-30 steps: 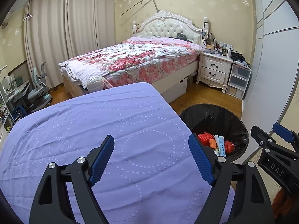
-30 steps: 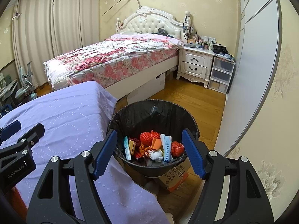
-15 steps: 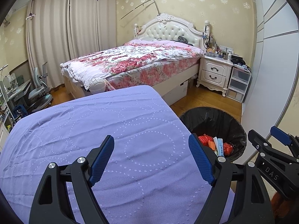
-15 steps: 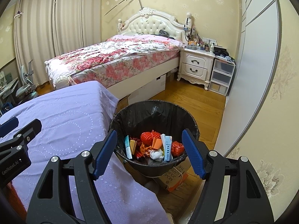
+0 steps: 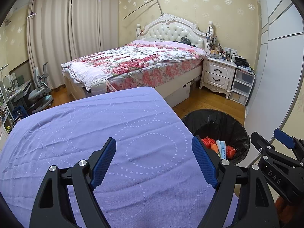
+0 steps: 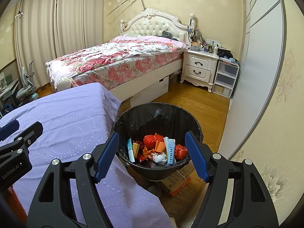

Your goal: Collect trash

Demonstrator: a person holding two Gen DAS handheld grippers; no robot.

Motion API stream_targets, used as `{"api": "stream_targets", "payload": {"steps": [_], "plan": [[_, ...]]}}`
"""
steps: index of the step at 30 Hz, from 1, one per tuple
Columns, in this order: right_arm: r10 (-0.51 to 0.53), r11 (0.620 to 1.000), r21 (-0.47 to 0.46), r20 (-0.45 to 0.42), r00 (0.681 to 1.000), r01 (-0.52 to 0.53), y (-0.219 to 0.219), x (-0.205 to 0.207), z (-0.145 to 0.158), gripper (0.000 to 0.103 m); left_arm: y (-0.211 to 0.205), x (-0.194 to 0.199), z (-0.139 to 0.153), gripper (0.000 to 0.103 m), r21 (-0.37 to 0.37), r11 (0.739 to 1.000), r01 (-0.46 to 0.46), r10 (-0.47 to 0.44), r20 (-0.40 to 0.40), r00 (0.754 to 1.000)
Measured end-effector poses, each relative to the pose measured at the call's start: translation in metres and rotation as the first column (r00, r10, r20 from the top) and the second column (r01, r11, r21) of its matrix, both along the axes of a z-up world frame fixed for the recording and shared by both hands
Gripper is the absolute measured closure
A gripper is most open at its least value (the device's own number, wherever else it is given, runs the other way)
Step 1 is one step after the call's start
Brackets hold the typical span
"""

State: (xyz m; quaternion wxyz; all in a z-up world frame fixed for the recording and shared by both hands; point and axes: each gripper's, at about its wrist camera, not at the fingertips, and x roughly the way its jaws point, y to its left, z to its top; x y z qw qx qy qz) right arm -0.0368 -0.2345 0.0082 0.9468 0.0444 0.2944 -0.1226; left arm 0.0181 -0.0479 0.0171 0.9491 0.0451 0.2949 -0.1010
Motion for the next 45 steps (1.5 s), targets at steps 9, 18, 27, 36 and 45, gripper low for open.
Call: {"api": "stream_targets", "payload": {"steps": [9, 18, 27, 36, 45], "plan": [[-0.001, 1.000, 0.000, 0.001, 1.000, 0.001, 0.001, 0.001, 0.000, 0.033, -0.001, -0.001, 0.000, 0.024, -0.008, 1.000, 0.001, -0.001, -0.010, 1.000], [-0.001, 1.000, 0.000, 0.004, 1.000, 0.001, 0.001, 0.000, 0.001, 0.033, -0.006, -0.003, 0.001, 0.024, -0.007, 1.000, 0.000, 0.000, -0.008, 1.000], [-0.006, 1.000, -0.001, 0.007, 1.000, 0.006, 0.000, 0.000, 0.004, 0.033, -0.006, -0.004, 0.002, 0.024, -0.009, 1.000, -0.002, 0.002, -0.004, 1.000], [-0.005, 1.000, -0.001, 0.009, 1.000, 0.005, 0.000, 0.000, 0.004, 0.033, -0.006, -0.006, 0.008, 0.024, -0.003, 1.000, -0.001, 0.001, 0.013, 1.000], [-0.004, 1.000, -0.001, 0.009, 1.000, 0.004, 0.000, 0.000, 0.004, 0.033, -0.003, -0.004, 0.010, 0.022, 0.000, 1.000, -0.012, 0.012, 0.030, 0.999]]}}
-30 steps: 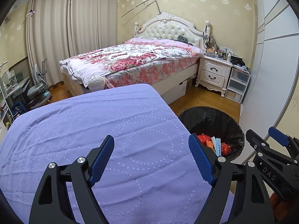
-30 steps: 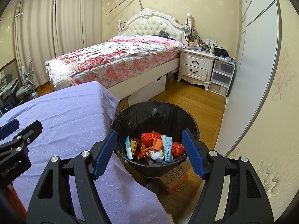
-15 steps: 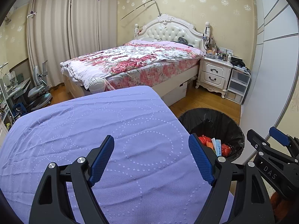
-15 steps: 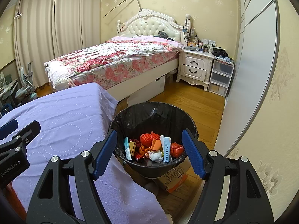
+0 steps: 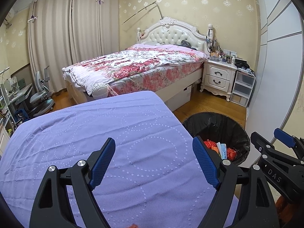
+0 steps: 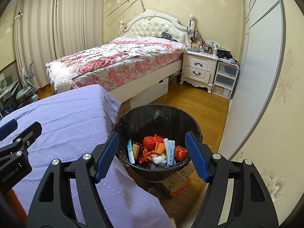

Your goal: Collect trash

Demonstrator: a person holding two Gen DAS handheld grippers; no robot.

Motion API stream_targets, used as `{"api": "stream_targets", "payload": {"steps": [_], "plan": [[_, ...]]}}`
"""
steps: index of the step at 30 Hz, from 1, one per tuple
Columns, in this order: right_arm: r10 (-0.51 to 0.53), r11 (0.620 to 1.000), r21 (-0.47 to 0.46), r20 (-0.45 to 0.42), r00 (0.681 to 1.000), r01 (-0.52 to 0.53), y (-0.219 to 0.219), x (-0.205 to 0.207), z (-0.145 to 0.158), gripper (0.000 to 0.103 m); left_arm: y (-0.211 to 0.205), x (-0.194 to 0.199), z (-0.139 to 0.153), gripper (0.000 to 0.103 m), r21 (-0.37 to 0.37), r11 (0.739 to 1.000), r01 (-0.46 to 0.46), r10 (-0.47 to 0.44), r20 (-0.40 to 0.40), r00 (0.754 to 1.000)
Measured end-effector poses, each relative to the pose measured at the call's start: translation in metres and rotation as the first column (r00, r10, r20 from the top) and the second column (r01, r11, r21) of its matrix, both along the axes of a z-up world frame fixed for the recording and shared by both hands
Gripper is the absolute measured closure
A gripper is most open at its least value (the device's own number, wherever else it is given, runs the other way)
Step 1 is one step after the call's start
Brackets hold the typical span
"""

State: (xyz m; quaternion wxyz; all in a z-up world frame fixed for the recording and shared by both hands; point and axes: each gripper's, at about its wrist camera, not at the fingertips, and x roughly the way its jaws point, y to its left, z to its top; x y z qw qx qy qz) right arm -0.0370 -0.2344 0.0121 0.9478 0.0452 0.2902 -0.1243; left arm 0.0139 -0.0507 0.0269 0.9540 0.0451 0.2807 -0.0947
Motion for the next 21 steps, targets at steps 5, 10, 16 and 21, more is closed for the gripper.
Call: {"api": "stream_targets", "payload": {"steps": [5, 10, 16, 21], "plan": [[0.002, 1.000, -0.001, -0.001, 1.000, -0.002, 0.001, 0.000, 0.001, 0.033, 0.003, 0.002, -0.002, 0.020, -0.014, 1.000, -0.012, 0.012, 0.010, 1.000], [0.005, 1.000, -0.002, -0.006, 1.000, -0.005, 0.003, 0.001, 0.002, 0.033, 0.006, 0.005, -0.008, 0.020, -0.013, 1.000, -0.010, 0.010, -0.005, 1.000], [0.026, 1.000, -0.004, -0.009, 1.000, -0.026, 0.012, 0.004, 0.002, 0.032, 0.013, 0.011, -0.013, 0.020, 0.014, 0.999, -0.043, 0.043, -0.014, 0.999], [0.078, 0.997, 0.004, -0.027, 0.997, -0.078, 0.030, 0.013, -0.003, 0.031, 0.033, 0.022, -0.027, 0.020, 0.014, 0.998, -0.067, 0.068, -0.089, 0.994]]}}
